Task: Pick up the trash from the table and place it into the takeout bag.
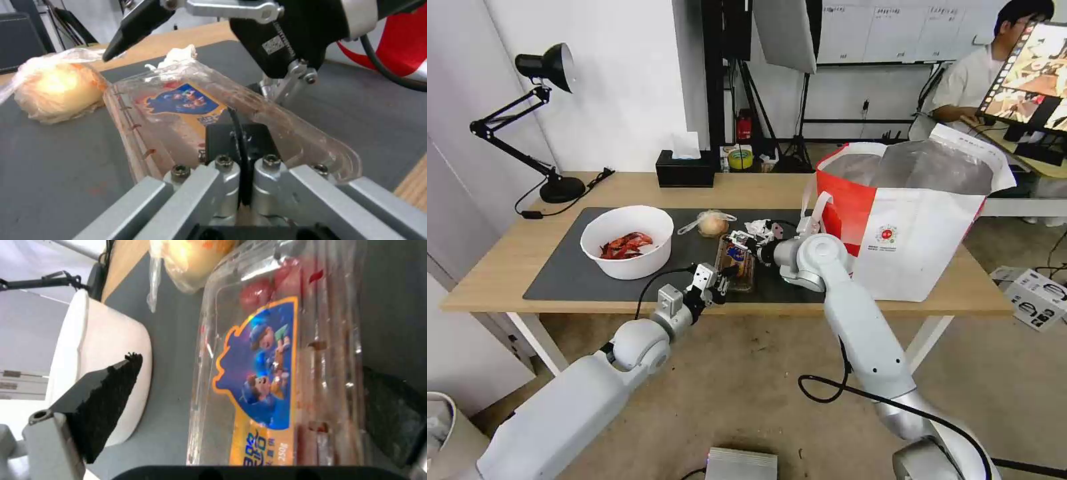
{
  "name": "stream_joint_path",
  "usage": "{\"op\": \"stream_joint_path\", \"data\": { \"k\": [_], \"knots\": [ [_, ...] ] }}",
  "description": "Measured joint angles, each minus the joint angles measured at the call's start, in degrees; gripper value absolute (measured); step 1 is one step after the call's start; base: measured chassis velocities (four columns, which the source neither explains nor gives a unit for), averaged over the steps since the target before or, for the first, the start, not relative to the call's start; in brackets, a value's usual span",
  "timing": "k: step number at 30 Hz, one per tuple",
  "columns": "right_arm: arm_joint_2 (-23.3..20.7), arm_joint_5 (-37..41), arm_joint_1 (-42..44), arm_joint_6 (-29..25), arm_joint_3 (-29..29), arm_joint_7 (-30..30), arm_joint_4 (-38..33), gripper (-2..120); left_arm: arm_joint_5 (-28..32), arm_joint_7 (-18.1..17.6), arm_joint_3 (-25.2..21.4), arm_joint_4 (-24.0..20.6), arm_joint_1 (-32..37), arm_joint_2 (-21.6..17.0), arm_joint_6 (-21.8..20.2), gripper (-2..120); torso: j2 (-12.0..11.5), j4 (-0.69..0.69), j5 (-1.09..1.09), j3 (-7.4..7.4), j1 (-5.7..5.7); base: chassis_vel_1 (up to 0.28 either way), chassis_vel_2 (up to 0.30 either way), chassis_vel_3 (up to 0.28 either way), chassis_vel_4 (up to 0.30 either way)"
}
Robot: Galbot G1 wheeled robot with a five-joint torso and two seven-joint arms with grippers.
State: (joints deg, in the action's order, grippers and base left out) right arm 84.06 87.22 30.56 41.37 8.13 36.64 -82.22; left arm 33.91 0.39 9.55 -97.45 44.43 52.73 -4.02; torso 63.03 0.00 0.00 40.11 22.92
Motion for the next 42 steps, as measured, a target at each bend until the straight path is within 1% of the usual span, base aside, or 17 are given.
{"op": "stream_joint_path", "data": {
  "k": [13, 16, 17, 18, 19, 22, 23, 26, 27, 30, 31, 33, 35, 36, 38, 40, 42],
  "knots": [
    [0.44, -0.18, -0.86, -0.04, -0.55, 0.26, 1.51, 98, -0.02, 0.02, 0.18, -0.07, -0.05, 0.25, 0.40, 0, 0.00, 0.00, 0.00, -0.01, -0.01, 0.000, 0.000, 0.000, 0.000],
    [0.38, -0.54, -0.88, -0.05, -0.69, 0.27, 1.71, 84, 0.01, 0.03, 0.21, -0.21, -0.21, 0.27, 0.45, 0, 0.00, -0.01, 0.00, -0.01, -0.01, 0.000, 0.000, 0.000, 0.000],
    [0.38, -0.54, -0.88, -0.05, -0.69, 0.27, 1.71, 84, 0.01, 0.03, 0.21, -0.21, -0.21, 0.27, 0.45, 0, 0.00, -0.01, 0.00, -0.01, -0.01, 0.000, 0.000, 0.000, 0.000],
    [0.39, -1.03, -0.72, -0.06, -0.78, 0.25, 1.78, 77, 0.03, 0.02, 0.21, -0.34, -0.21, 0.24, 0.47, 0, 0.00, -0.01, 0.00, -0.01, -0.01, 0.000, 0.000, 0.000, 0.000],
    [0.39, -1.03, -0.72, -0.06, -0.78, 0.25, 1.78, 77, 0.03, 0.02, 0.21, -0.34, -0.21, 0.24, 0.47, 0, 0.00, -0.01, 0.00, -0.01, -0.01, 0.000, 0.000, 0.000, 0.000],
    [0.72, -1.71, -0.22, -0.09, -0.65, 0.18, 1.84, 64, 0.08, 0.10, 0.54, -0.38, -0.16, -0.36, 0.96, 0, 0.00, -0.02, 0.00, -0.01, -0.01, 0.000, 0.000, 0.000, 0.000],
    [0.72, -1.71, -0.22, -0.09, -0.65, 0.18, 1.84, 64, 0.08, 0.10, 0.54, -0.38, -0.16, -0.36, 0.96, 0, 0.00, -0.02, 0.00, -0.01, -0.01, 0.000, 0.000, 0.000, 0.000],
    [1.44, -2.04, 0.24, -0.08, -0.45, 0.21, 1.94, 47, 0.17, 0.19, 0.62, -0.36, -0.04, -0.70, 1.39, 0, 0.00, 0.01, 0.01, 0.00, 0.00, 0.000, 0.000, 0.000, 0.000],
    [1.44, -2.04, 0.24, -0.08, -0.45, 0.21, 1.94, 47, 0.17, 0.19, 0.62, -0.36, -0.04, -0.70, 1.39, 0, 0.00, 0.01, 0.01, 0.00, 0.00, 0.000, 0.000, 0.000, 0.000],
    [1.25, -2.17, 0.72, -0.09, -0.39, 0.01, 1.94, 34, 0.31, 0.19, 0.30, -0.42, 0.17, -0.71, 1.41, 0, 0.00, 0.00, 0.01, 0.00, -0.01, 0.000, 0.000, 0.000, 0.000],
    [1.25, -2.17, 0.72, -0.09, -0.39, 0.01, 1.94, 34, 0.31, 0.19, 0.30, -0.42, 0.17, -0.71, 1.41, 0, 0.00, 0.00, 0.01, 0.00, -0.01, 0.000, 0.000, 0.000, 0.000],
    [1.11, -2.17, 0.82, -0.09, -0.34, -0.10, 1.90, 27, 0.33, 0.19, 0.20, -0.51, 0.29, -0.77, 1.43, 0, 0.00, 0.01, 0.01, -0.01, 0.00, 0.000, 0.000, 0.000, 0.000],
    [0.88, -2.25, 1.00, -0.09, -0.14, -0.22, 1.84, 15, 0.34, 0.25, -0.09, -0.59, 0.67, -0.85, 1.56, 0, 0.01, 0.02, 0.01, -0.01, -0.01, 0.000, 0.000, 0.000, 0.000],
    [0.88, -2.25, 1.00, -0.09, -0.14, -0.22, 1.84, 15, 0.34, 0.25, -0.09, -0.59, 0.67, -0.85, 1.56, 0, 0.01, 0.02, 0.01, -0.01, -0.01, 0.000, 0.000, 0.000, 0.000],
    [0.60, -2.26, 1.19, -0.10, 0.13, -0.34, 1.66, 6, 0.34, 0.29, -0.43, -0.72, 1.04, -0.94, 1.59, 0, 0.01, 0.02, 0.01, -0.01, -0.01, 0.000, 0.000, 0.000, 0.000],
    [0.35, -2.27, 1.38, -0.10, 0.37, -0.54, 1.58, 0, 0.40, 0.31, -0.85, -1.11, 1.38, -1.15, 1.60, 0, 0.01, 0.02, 0.01, -0.01, -0.01, 0.000, 0.000, 0.000, 0.000],
    [0.27, -2.32, 1.49, -0.10, 0.48, -0.73, 1.55, 0, 0.48, 0.32, -1.07, -1.37, 1.53, -1.39, 1.61, 0, 0.00, 0.02, 0.01, -0.01, -0.01, 0.000, 0.000, 0.000, 0.000]
  ]
}}
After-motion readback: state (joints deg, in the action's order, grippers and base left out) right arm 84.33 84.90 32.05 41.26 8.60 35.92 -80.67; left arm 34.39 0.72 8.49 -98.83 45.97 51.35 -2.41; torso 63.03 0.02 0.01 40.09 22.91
